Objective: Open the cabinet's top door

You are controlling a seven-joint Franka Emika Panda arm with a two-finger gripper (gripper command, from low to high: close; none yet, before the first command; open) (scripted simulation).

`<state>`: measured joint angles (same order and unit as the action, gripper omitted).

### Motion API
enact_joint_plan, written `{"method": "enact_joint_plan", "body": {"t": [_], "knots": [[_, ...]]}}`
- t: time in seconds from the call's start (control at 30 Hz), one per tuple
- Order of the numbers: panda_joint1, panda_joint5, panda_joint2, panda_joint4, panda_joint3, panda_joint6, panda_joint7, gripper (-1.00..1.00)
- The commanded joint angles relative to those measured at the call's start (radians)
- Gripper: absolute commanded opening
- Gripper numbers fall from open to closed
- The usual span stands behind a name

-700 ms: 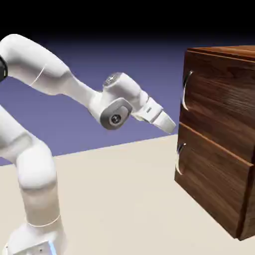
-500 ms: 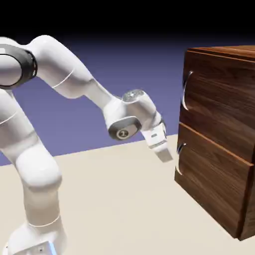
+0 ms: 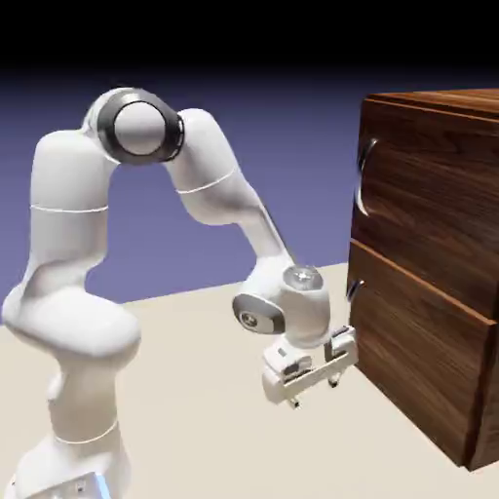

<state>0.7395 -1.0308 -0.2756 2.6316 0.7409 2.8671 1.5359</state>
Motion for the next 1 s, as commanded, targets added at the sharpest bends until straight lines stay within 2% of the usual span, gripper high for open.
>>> {"method": "enact_joint_plan", "body": {"t": [0.0, 0.97], "knots": [[0.031, -0.044, -0.036, -0.008, 0.031, -0.007, 0.034, 0.0], [0.921, -1.305, -1.071, -0.226, 0.938, -0.215, 1.006, 0.0]]}}
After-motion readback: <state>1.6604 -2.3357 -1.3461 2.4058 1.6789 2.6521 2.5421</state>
